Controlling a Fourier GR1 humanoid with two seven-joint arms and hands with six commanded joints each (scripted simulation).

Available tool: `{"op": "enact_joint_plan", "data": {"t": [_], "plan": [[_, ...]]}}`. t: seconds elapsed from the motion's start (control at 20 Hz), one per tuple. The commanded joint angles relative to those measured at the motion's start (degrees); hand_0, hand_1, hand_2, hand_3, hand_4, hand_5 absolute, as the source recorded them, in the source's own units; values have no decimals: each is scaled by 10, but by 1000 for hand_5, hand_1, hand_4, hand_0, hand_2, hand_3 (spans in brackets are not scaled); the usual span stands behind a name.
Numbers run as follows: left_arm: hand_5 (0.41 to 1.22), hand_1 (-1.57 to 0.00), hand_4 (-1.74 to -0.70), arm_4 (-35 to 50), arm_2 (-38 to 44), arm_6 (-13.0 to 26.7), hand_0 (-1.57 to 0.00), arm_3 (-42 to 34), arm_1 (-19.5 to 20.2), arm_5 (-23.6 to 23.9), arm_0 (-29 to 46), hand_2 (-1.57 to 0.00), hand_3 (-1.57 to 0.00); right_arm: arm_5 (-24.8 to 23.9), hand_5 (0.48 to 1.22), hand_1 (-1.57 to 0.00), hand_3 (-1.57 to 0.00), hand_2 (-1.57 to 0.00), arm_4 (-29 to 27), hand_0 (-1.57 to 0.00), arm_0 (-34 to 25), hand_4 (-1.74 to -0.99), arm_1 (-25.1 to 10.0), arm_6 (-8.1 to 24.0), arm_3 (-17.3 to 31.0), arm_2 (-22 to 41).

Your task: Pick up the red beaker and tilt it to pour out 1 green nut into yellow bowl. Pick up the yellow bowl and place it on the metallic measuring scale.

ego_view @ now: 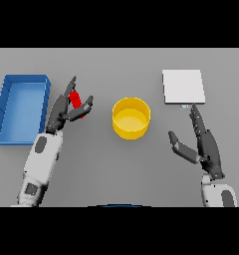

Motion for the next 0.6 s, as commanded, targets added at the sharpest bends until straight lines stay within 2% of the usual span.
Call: {"op": "enact_joint_plan", "data": {"t": [0.0,0.1,0.15,0.2,0.25,0.3,0.35,0.4,0.55], "plan": [[700,1,-1270,10,10,-19,1,15,-6,1,-6,1,1,-1,643,1,1,1,2,1,0,-1244,0,1,1,1],[719,1,-1303,21,24,-43,1,36,-12,5,-16,-6,1,-2,646,1,1,1,0,1,-4,-1246,2,1,6,-1],[738,-7,-1328,23,27,-46,-4,50,-18,7,-24,-54,-37,-1,644,1,1,1,-2,1,-2,-1244,4,-3,3,0],[761,-94,-1364,28,32,-53,-81,55,-22,10,-26,-157,-133,-4,645,1,1,1,5,1,0,-1242,7,0,-3,6],[787,-230,-1401,27,37,-70,-207,70,-27,18,-29,-287,-254,-2,645,1,1,1,3,1,0,-1240,2,0,-2,2],[874,-406,-1410,25,41,-70,-379,81,-32,31,-37,-457,-518,-3,647,1,1,1,4,1,-1,-1236,2,2,4,0],[943,-588,-1471,18,43,-68,-551,90,-34,50,-42,-662,-728,-5,648,1,1,1,2,1,-9,-1237,0,5,9,-4],[999,-783,-1519,3,39,-61,-755,93,-29,67,-44,-844,-884,0,648,1,1,1,-2,1,3,-1239,-1,-8,1,-3],[1107,-1168,-1615,-17,25,-62,-1153,99,-26,74,-56,-1199,-1108,-3,650,1,1,1,3,1,-2,-1241,2,1,-1,1]]}}
